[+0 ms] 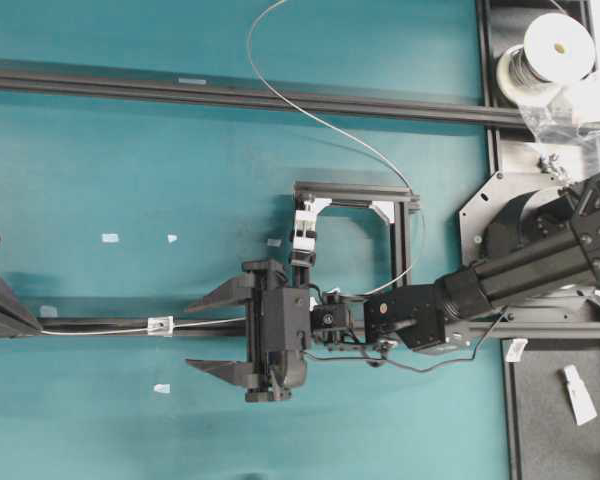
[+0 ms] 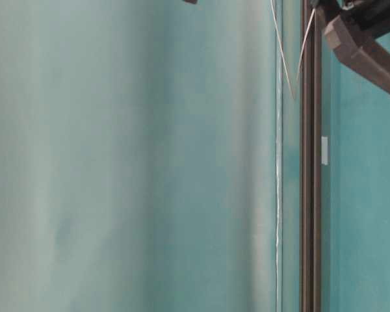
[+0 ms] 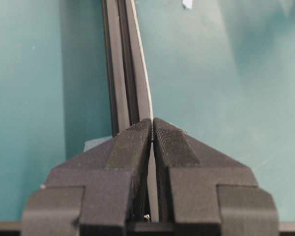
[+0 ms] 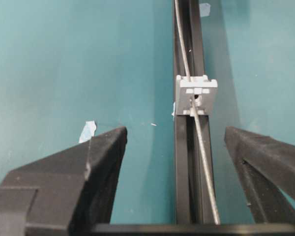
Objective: Insert the wire through the hole in the metal fitting.
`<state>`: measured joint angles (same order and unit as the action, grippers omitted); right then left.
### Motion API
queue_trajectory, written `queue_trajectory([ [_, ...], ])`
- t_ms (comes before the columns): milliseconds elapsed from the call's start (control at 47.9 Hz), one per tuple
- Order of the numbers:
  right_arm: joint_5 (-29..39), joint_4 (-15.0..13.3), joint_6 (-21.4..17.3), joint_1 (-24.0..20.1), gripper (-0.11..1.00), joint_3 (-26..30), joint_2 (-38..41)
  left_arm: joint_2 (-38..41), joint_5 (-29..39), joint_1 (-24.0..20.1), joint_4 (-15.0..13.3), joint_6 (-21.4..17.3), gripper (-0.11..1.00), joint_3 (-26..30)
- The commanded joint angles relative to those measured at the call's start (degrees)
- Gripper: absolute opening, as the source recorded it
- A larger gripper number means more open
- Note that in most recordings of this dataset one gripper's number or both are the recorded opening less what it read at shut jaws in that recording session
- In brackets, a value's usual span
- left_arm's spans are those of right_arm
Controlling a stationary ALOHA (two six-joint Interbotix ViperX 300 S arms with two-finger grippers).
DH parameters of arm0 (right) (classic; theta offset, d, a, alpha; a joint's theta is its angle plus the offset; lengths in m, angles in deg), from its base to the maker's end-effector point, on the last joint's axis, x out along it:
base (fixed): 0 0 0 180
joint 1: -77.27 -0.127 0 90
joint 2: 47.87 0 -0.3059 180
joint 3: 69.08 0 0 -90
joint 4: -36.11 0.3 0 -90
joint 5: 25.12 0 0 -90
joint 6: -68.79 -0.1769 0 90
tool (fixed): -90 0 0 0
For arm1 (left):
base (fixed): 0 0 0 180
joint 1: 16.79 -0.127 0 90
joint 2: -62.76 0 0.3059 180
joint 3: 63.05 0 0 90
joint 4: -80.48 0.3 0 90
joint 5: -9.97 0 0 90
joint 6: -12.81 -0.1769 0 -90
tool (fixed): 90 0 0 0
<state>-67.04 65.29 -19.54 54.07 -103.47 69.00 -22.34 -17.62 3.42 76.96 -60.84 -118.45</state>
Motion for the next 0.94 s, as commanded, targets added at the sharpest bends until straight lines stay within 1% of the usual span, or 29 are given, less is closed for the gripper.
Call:
queue_trajectory([
  [0, -0.26, -0.18, 0.00, -0.18, 0.88, 0.35, -1.93, -0.53, 0.18, 0.18, 0.09, 0.00, -0.10, 1.41],
  [271, -0.26, -0.18, 0.18, -0.18, 0.88, 0.35, -1.93, 0.44, 0.70, 0.35, 0.35, -0.18, -0.10, 4.04],
  [542, -0.26, -0.18, 0.18, -0.18, 0.88, 0.35, -1.93, 1.41, 0.88, 0.18, 0.26, 0.09, -0.10, 4.13],
  [626, -0.26, -0.18, 0.18, -0.18, 0.88, 0.35, -1.93, 1.41, 0.97, 0.18, 0.35, 0.09, -0.06, 4.04],
  [688, -0.26, -0.18, 0.18, -0.18, 0.88, 0.35, -1.93, 1.49, 0.97, 0.09, 0.26, 0.00, 0.00, 3.96],
  [751, -0.26, -0.18, 0.18, -0.18, 0.88, 0.44, -1.93, 1.49, 0.97, 0.00, 0.35, 0.00, 0.10, 3.69],
  [834, -0.26, -0.18, 0.18, -0.18, 0.88, 0.44, -1.93, 1.49, 0.97, -0.26, 0.35, -0.18, 0.30, 3.43],
  [918, -0.26, -0.18, 0.18, -0.18, 0.88, 0.44, -1.93, 1.32, 0.79, -0.97, 0.35, -0.53, 0.55, 3.43],
])
